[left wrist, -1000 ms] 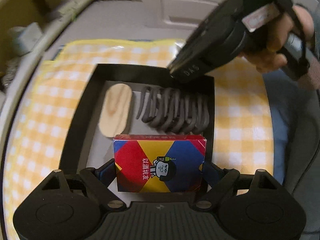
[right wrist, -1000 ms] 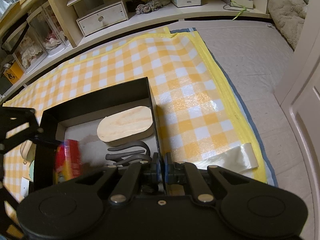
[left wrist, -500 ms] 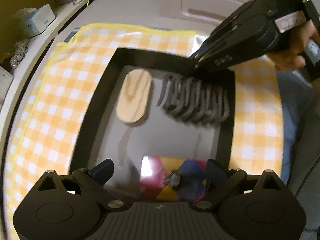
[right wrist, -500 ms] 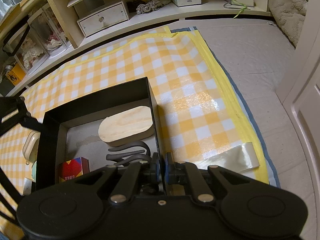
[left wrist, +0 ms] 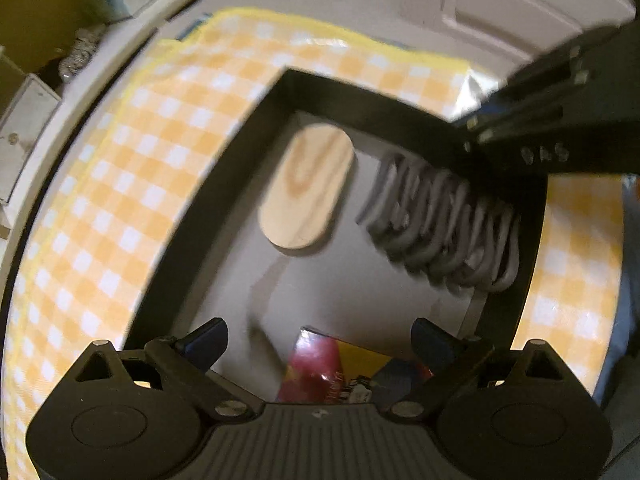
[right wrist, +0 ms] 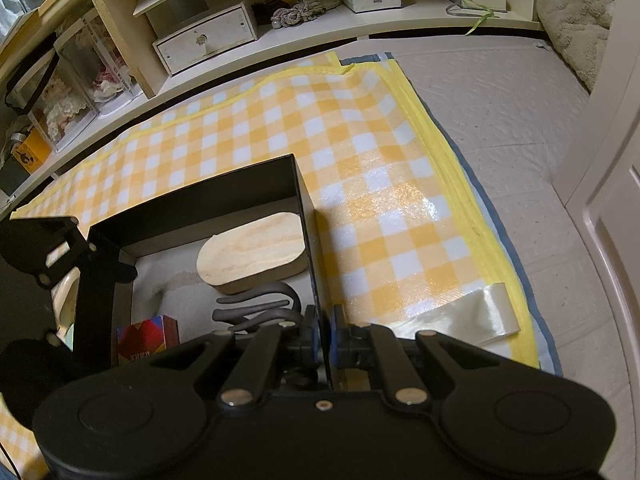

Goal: Organize rigid objects
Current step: 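Carry the card box with the left tool into the black box and release, then move the left tool to the beige oval earbud case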

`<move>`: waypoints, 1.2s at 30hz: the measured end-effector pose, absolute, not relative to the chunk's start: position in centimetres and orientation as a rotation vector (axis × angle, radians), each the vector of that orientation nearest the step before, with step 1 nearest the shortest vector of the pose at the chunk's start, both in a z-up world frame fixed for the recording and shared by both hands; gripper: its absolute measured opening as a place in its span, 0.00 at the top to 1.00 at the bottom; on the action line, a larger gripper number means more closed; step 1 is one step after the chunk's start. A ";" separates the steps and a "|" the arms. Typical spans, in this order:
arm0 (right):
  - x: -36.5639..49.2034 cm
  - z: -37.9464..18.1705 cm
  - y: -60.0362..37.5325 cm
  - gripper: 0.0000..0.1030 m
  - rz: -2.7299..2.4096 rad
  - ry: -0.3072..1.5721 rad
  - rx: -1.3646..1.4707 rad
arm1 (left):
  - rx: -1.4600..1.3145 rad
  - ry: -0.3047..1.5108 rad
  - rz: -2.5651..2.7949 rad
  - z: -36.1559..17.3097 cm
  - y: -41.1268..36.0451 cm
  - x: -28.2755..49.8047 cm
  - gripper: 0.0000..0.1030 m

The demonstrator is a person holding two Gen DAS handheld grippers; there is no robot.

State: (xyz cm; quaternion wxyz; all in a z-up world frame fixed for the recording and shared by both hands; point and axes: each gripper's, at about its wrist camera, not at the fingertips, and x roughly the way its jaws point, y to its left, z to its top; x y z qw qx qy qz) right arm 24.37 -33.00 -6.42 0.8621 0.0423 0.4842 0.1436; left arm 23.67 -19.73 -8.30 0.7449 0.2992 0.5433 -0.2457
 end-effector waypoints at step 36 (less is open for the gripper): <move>24.4 -6.5 -33.2 0.94 0.300 1.017 0.092 | 0.101 0.947 -0.404 0.2 -14.4 15.9 0.00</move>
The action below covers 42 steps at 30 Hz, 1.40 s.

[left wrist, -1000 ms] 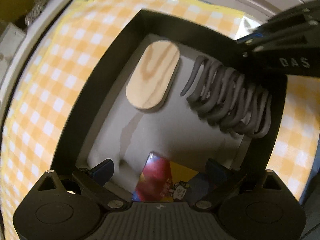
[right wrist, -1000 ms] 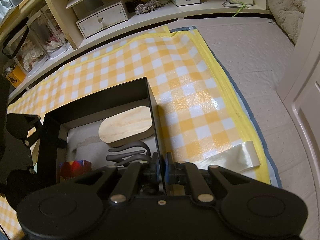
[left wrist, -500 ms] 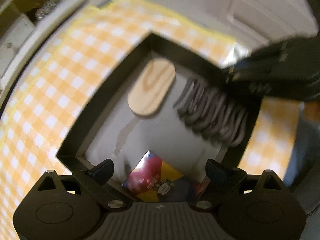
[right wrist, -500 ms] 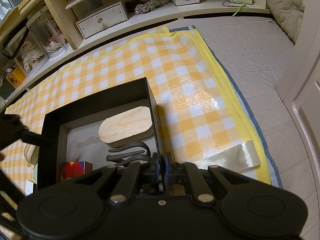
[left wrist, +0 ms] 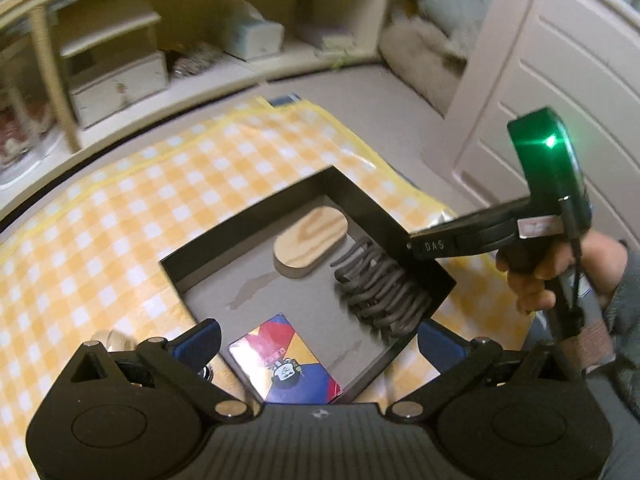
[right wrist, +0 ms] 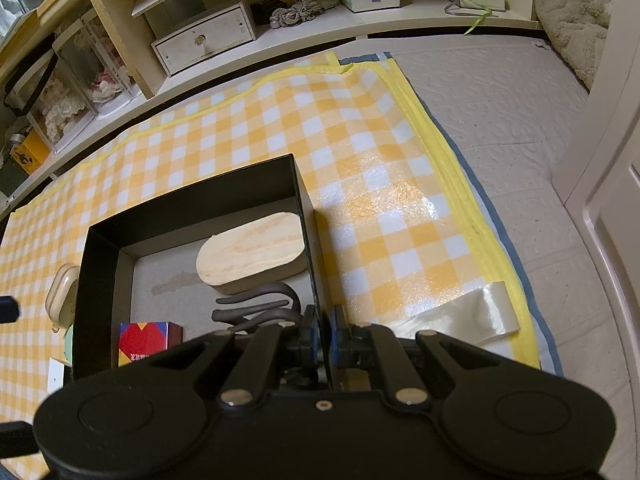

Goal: Organize rigid objects
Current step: 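Move the left tool to the beige oval earbud case, then close the left tool on the earbud case and lift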

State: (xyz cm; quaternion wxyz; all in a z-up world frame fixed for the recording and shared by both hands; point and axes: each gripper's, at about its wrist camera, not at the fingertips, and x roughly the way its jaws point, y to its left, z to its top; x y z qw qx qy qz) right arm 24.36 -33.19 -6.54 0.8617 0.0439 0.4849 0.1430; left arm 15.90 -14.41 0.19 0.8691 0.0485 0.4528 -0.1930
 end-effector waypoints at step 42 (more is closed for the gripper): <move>24.5 -6.8 -32.5 0.94 0.287 1.028 0.043 | -0.002 0.809 -0.081 -6.2 -0.7 16.2 0.41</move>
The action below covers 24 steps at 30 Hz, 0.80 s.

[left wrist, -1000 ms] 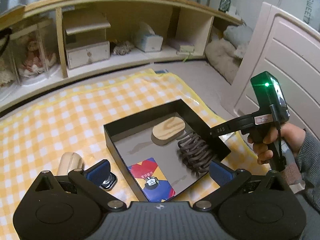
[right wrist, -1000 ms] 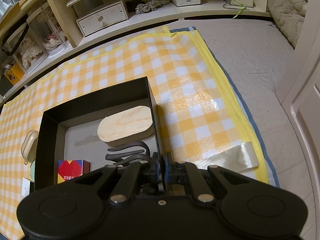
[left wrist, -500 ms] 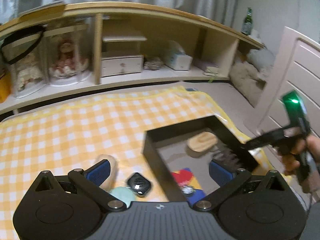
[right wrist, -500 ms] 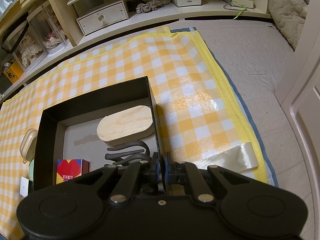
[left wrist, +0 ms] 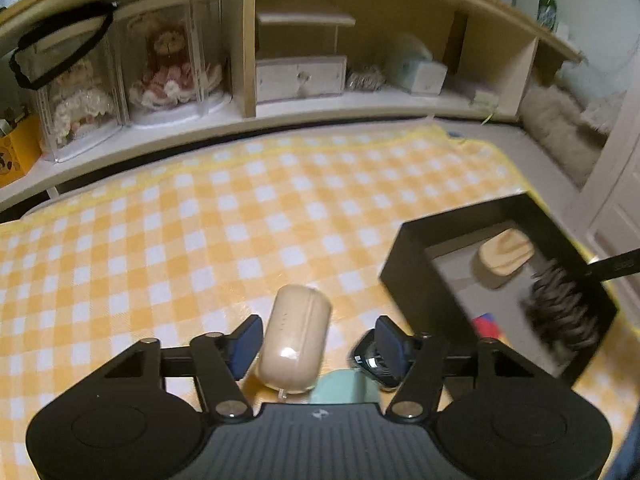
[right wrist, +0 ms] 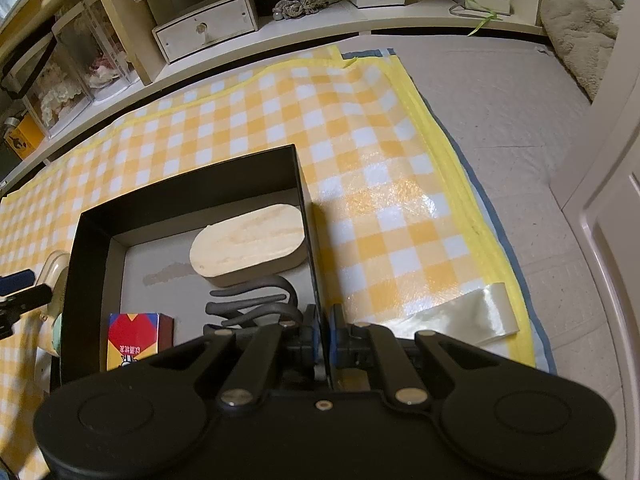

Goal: Organize rigid objects
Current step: 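Close the left tool on the earbud case and lift, then carry the earbud case with the left tool into the black box and release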

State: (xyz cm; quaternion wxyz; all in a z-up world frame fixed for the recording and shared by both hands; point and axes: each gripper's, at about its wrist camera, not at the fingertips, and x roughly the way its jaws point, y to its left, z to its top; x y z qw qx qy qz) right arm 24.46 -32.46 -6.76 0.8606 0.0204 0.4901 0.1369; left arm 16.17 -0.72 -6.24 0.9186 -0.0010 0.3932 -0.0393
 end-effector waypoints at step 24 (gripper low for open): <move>24.4 -6.8 -32.4 0.95 0.285 1.029 0.043 | -0.364 0.790 -0.038 -6.7 3.0 16.7 0.60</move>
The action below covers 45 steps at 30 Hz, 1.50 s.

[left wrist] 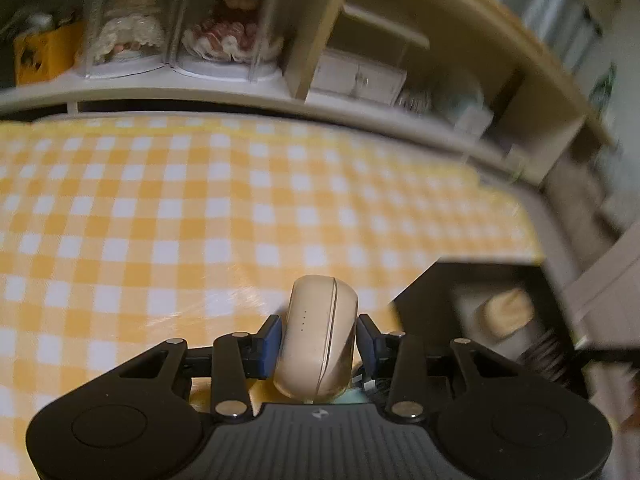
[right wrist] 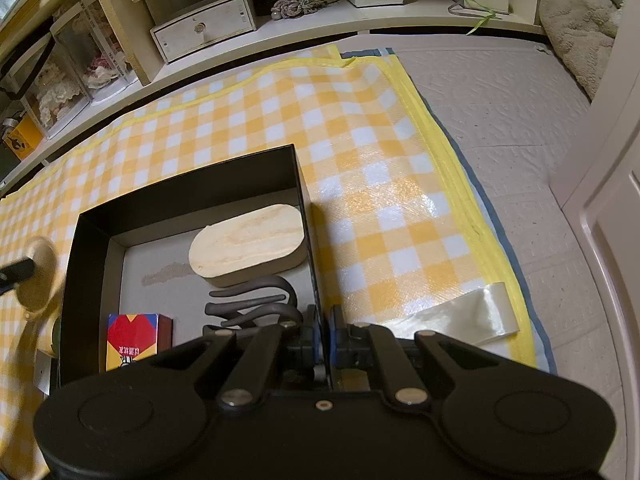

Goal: Organize rigid objects
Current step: 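Carry the earbud case with the left tool into the black box and release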

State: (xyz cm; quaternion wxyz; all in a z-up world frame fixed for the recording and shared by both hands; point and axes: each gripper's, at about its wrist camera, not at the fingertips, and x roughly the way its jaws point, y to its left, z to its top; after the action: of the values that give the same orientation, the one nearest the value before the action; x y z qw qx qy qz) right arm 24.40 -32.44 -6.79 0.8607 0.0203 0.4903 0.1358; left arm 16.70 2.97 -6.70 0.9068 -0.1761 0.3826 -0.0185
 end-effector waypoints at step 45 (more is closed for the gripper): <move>24.5 -6.9 -32.5 0.94 0.285 1.028 0.053 | -0.293 0.844 -0.197 -6.5 -12.2 15.3 0.46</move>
State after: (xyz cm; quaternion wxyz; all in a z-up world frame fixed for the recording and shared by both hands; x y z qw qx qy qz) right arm 24.53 -32.49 -6.91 0.8607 0.0254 0.4901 0.1356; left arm 15.28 -12.24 -6.53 0.8972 -0.1414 0.4076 -0.0949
